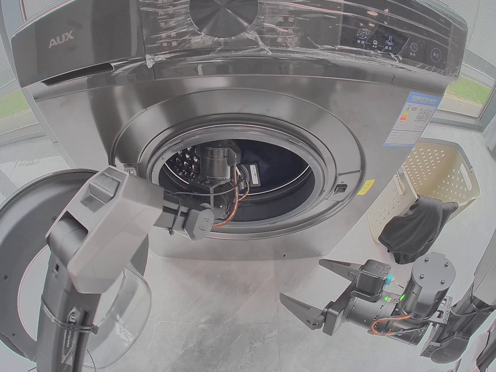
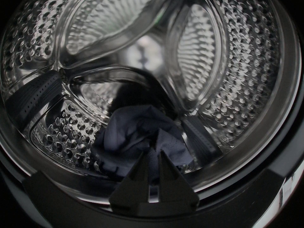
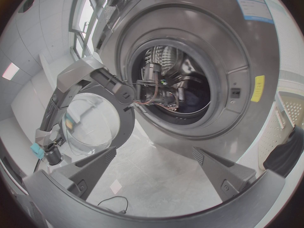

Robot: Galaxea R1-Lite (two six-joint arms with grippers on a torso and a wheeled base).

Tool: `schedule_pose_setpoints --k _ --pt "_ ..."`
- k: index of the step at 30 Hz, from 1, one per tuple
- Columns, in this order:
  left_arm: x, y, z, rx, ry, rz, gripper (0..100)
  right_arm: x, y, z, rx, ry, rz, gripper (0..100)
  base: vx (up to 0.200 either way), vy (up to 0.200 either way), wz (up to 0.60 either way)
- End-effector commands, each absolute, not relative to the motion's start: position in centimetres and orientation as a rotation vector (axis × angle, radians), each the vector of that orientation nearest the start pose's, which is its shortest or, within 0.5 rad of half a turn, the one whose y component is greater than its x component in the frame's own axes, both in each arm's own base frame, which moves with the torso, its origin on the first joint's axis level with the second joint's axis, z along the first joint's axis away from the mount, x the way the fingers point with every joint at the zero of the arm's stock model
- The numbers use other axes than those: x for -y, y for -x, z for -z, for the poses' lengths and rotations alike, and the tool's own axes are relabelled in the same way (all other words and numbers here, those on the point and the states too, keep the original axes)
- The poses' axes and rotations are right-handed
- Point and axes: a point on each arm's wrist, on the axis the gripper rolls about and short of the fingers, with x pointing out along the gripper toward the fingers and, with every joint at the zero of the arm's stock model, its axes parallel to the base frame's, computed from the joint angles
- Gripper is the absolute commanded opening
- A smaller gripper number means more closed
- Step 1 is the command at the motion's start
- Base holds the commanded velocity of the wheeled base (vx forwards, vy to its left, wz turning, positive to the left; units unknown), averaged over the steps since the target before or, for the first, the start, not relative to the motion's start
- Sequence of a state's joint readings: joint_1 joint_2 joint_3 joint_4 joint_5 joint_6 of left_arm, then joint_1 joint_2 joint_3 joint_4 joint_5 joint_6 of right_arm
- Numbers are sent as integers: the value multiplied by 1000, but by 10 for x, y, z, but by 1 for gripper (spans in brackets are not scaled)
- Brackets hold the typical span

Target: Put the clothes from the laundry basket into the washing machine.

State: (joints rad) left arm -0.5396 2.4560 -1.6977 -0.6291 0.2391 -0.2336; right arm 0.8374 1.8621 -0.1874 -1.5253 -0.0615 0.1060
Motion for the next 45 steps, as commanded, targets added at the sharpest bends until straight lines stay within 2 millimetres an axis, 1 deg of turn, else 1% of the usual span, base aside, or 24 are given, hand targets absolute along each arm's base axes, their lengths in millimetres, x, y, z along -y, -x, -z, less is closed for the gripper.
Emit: schedule_pose_setpoints --k 1,4,6,14,15,20,21,23,24,25,26,27,29,31,32,33,35,38,39,40,42,43,45 --pt "258 -465 -79 -128 190 251 0 -181 -164 -90 -182 -32 -767 100 0 0 0" --pt "255 -482 -84 -63 223 236 0 -181 -164 -89 -184 -31 -767 100 0 0 0" --pt "253 -489 -86 -38 234 229 0 -181 -164 -89 -184 -31 -767 100 0 0 0" --pt "256 -489 -90 -28 237 235 0 -181 -164 -89 -184 -31 -767 100 0 0 0" --pt "256 -489 -90 -28 238 235 100 -181 -164 -89 -184 -31 -767 100 0 0 0" --pt "257 -489 -92 -28 243 237 100 -181 -164 -90 -184 -31 -767 100 0 0 0" --pt "255 -487 -96 -33 251 235 100 -181 -164 -90 -184 -31 -767 100 0 0 0" --pt "254 -478 -110 -49 257 237 100 -181 -164 -90 -184 -31 -767 100 0 0 0" --pt "254 -472 -114 -70 251 240 100 -181 -164 -90 -184 -33 -767 100 0 0 0" --pt "254 -472 -114 -70 251 240 100 -181 -164 -90 -184 -33 -767 100 0 0 0" --pt "258 -451 -124 -132 225 258 100 -181 -164 -90 -184 -31 -766 100 0 0 0" --pt "260 -435 -131 -163 210 274 100 -181 -164 -90 -184 -31 -767 100 0 0 0" --pt "261 -416 -135 -197 192 292 100 -181 -164 -90 -184 -31 -767 100 0 0 0" --pt "263 -397 -133 -225 176 313 100 -181 -164 -90 -184 -33 -767 100 0 0 0" --pt "263 -397 -133 -225 176 313 100 -181 -164 -90 -184 -33 -767 100 0 0 0" --pt "261 -382 -131 -241 165 328 100 -180 -164 -90 -184 -33 -767 100 0 0 0" --pt "260 -361 -130 -250 158 356 100 -180 -163 -90 -184 -33 -767 100 0 0 0" --pt "255 -326 -136 -261 151 405 100 -178 -162 -90 -186 -32 -766 100 0 0 0" --pt "250 -308 -139 -281 139 432 100 -178 -162 -90 -186 -32 -766 100 0 0 0" --pt "248 -298 -139 -295 131 448 100 -176 -161 -91 -187 -31 -765 100 0 0 0" --pt "242 -271 -143 -320 122 507 100 -175 -160 -92 -185 -33 -766 100 0 0 0" --pt "237 -252 -150 -324 121 548 100 -174 -159 -93 -182 -34 -767 100 0 0 0" --pt "228 -228 -158 -324 118 582 100 -172 -156 -97 -169 -40 -767 100 0 0 0"
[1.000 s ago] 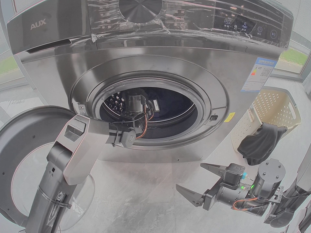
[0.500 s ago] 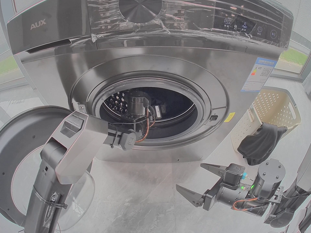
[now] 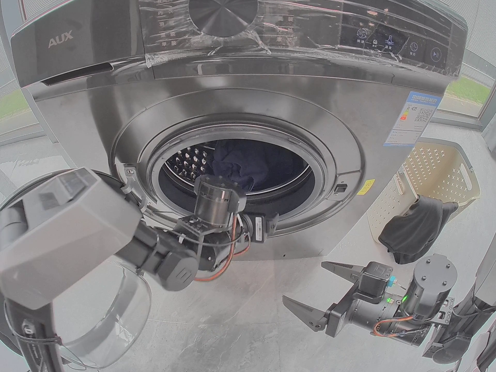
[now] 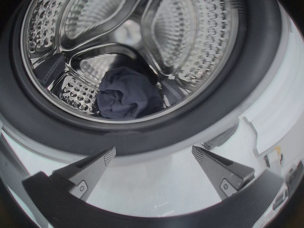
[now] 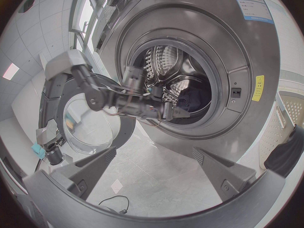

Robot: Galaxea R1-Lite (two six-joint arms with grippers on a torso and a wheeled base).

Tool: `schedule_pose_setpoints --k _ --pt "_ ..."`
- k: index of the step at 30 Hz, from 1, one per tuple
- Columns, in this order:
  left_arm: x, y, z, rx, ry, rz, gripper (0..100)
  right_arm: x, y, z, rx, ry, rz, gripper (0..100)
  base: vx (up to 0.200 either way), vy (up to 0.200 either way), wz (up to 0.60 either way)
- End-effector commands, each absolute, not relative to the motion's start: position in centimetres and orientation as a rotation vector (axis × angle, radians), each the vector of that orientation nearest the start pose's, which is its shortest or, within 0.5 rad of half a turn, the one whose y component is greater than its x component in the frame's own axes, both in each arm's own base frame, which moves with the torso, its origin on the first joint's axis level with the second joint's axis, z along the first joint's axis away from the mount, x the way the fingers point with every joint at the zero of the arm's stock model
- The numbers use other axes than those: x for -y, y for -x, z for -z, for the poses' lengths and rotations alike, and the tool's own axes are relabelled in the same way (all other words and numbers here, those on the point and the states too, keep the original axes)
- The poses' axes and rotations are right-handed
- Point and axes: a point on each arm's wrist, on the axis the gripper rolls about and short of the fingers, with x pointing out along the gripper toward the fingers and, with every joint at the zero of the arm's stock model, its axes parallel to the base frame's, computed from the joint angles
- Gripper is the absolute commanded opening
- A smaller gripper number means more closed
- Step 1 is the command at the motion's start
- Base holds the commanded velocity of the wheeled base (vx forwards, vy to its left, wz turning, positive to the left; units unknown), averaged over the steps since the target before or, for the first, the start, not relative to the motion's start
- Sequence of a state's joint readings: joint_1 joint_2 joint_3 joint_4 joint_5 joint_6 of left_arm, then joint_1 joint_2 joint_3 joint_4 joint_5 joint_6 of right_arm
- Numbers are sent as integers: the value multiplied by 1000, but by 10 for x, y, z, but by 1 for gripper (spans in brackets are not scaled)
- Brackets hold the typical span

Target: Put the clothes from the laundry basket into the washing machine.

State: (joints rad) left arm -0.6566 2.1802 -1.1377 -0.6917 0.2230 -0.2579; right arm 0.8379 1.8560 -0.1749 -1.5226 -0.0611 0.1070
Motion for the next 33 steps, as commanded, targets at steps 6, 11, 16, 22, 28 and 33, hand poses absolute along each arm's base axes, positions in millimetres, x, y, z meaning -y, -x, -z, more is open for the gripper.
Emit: schedule_pose_setpoints --k 6,11,16,22,28,33 --pt "181 -162 -172 -305 114 647 100 -147 -142 -111 -124 -60 -737 100 0 0 0" --pt "142 -131 -169 -286 119 648 100 -118 -132 -119 -100 -73 -672 100 0 0 0" --pt "121 -116 -164 -269 113 637 100 -107 -126 -129 -57 -83 -645 100 0 0 0" --pt "74 -91 -166 -142 92 546 100 -82 -123 -136 -46 -84 -480 100 -167 0 0" --pt "45 -67 -160 -70 95 477 100 -64 -117 -144 -7 -98 -388 100 -200 0 0" --pt "29 -52 -150 -58 66 417 100 -49 -106 -146 -10 -101 -324 100 -200 0 0"
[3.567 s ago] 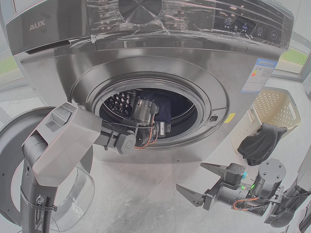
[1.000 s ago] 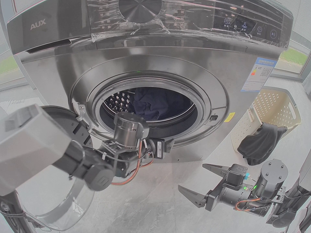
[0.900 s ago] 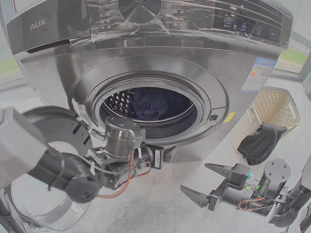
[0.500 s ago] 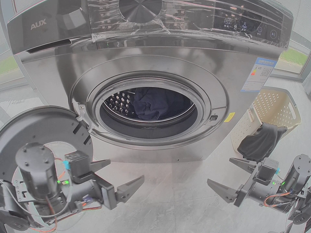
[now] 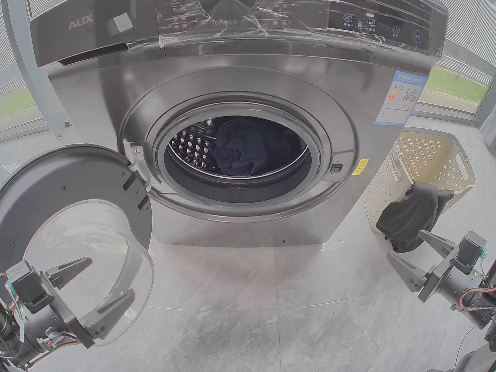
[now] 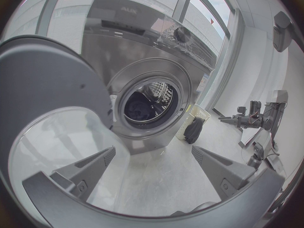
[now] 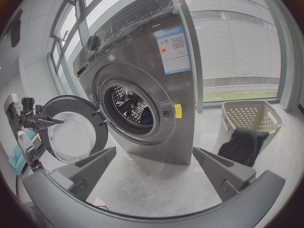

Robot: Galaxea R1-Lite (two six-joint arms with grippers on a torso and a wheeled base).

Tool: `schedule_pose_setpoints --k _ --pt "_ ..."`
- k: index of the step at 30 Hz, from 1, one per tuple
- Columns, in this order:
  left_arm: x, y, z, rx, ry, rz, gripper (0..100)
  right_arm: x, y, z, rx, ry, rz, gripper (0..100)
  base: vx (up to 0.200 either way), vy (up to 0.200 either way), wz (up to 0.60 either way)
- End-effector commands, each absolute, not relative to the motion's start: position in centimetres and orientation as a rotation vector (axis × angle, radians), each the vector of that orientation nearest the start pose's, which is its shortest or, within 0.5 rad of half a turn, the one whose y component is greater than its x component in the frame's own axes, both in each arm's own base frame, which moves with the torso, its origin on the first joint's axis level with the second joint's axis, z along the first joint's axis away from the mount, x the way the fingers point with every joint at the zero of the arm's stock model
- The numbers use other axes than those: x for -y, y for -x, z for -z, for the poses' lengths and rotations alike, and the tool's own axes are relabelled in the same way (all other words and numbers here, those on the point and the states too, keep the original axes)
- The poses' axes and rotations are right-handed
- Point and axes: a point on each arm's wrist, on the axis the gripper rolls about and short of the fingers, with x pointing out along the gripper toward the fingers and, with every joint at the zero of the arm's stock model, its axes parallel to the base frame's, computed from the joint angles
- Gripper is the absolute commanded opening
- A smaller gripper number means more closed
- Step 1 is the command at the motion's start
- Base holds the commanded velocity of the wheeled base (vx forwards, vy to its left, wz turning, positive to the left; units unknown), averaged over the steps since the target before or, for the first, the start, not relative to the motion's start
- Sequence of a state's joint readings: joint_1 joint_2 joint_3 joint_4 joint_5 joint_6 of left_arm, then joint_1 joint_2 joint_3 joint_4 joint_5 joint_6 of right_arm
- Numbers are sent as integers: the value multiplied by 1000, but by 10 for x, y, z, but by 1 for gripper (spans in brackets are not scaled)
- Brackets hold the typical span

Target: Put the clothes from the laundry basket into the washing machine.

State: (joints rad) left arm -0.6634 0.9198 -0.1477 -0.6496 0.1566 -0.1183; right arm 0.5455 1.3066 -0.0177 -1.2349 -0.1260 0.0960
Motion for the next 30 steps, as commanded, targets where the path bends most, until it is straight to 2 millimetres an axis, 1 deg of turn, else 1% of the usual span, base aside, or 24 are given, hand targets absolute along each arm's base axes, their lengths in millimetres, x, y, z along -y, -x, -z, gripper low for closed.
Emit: schedule_pose_setpoints --k 1,2,5,9,11,14,18,21,23,24,25,27,30 --pt "26 -49 -148 -55 63 405 100 -46 -104 -146 -11 -102 -313 100 -200 0 0" --pt "26 -48 -148 -53 63 403 100 -46 -103 -146 -11 -102 -313 100 -200 0 0" --pt "16 -35 -138 -50 62 357 100 -31 -86 -146 -12 -99 -247 100 -200 0 0" --pt "9 -24 -122 -50 66 334 100 -18 -65 -142 -10 -94 -185 100 0 0 0" --pt "5 -18 -115 -59 66 302 100 -11 -50 -137 -8 -88 -150 100 0 0 0" --pt "2 -12 -111 -56 67 257 100 -6 -36 -130 -7 -75 -109 100 0 0 0" --pt "-3 0 -98 -57 72 220 100 0 -14 -119 23 -65 -48 100 0 -200 0" --pt "-3 7 -91 -59 79 206 100 2 -5 -112 27 -68 -25 100 0 -200 0" --pt "-3 15 -84 -39 88 222 100 3 4 -101 10 -72 -10 100 0 -200 0" --pt "-3 15 -84 -39 88 222 100 3 4 -101 10 -72 -10 100 0 -200 0" --pt "-3 15 -84 -36 85 226 100 3 12 -91 -6 -68 -6 100 0 -200 0" --pt "-3 15 -84 -37 86 206 100 4 16 -83 -23 -71 -4 100 0 -200 0" --pt "-3 15 -84 -37 71 181 100 4 16 -84 -19 -69 37 100 0 -200 0"
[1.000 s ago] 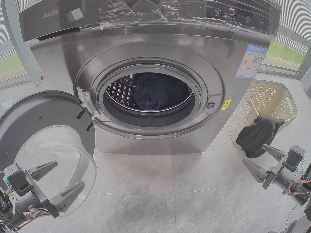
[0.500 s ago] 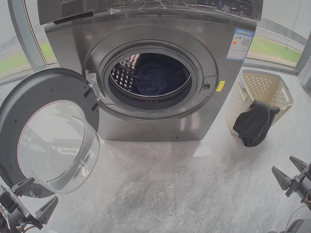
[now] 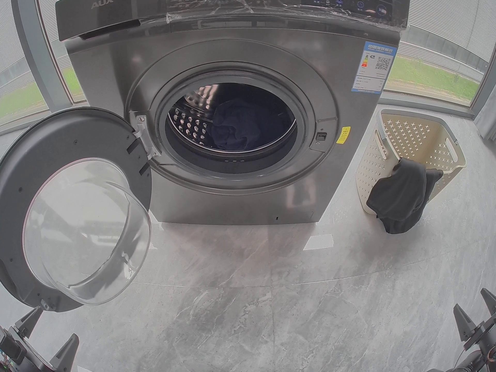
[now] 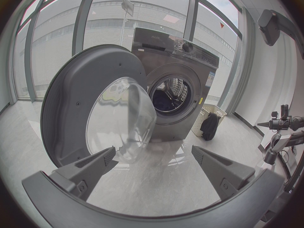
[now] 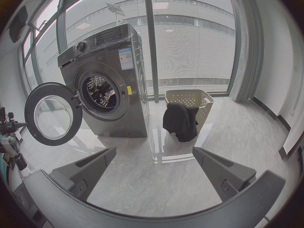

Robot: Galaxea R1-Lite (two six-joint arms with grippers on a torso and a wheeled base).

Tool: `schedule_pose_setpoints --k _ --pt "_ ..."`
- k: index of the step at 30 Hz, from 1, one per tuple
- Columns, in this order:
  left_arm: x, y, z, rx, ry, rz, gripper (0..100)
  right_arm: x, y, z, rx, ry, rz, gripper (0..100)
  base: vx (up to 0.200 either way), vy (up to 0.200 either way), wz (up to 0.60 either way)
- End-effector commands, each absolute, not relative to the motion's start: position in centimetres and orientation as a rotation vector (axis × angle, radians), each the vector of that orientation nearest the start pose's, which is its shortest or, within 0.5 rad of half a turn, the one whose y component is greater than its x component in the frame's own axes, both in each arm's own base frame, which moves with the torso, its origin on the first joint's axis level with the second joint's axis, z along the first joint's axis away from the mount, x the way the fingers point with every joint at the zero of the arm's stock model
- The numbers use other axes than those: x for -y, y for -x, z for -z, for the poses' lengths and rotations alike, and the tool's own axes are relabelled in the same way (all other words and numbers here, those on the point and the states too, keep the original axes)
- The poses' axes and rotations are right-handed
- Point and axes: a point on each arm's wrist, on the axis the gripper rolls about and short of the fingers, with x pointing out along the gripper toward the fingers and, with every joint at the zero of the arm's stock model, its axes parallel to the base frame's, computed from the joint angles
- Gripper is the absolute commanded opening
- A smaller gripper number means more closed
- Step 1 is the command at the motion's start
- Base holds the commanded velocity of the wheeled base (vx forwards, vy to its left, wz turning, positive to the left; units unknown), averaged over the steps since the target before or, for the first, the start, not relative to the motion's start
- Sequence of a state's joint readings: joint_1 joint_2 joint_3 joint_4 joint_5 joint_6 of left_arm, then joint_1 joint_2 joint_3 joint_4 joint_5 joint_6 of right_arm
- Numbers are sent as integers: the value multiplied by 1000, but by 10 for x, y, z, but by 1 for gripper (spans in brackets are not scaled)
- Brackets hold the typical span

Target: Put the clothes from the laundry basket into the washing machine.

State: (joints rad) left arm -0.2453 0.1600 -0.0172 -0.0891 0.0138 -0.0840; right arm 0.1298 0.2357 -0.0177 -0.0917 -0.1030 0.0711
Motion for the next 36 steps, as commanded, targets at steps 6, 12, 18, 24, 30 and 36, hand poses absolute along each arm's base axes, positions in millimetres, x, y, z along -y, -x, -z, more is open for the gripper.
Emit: schedule_pose_setpoints --k 6,12,18,24,30,36 --pt "-1 15 -84 -29 70 86 100 1 22 -82 40 -45 70 100 0 -67 0" --pt "-3 16 -83 -39 -49 15 100 0 22 -78 16 -40 44 100 0 0 0" --pt "0 17 -76 -106 0 70 100 0 22 -76 2 8 3 100 0 0 0" --pt "0 23 -76 -6 -6 21 100 0 22 -76 2 6 8 100 0 0 0" --pt "0 23 -76 -6 -14 25 100 0 22 -76 2 8 6 100 0 0 0" --pt "0 23 -76 -6 -12 25 100 0 22 -76 2 8 6 100 0 -133 0"
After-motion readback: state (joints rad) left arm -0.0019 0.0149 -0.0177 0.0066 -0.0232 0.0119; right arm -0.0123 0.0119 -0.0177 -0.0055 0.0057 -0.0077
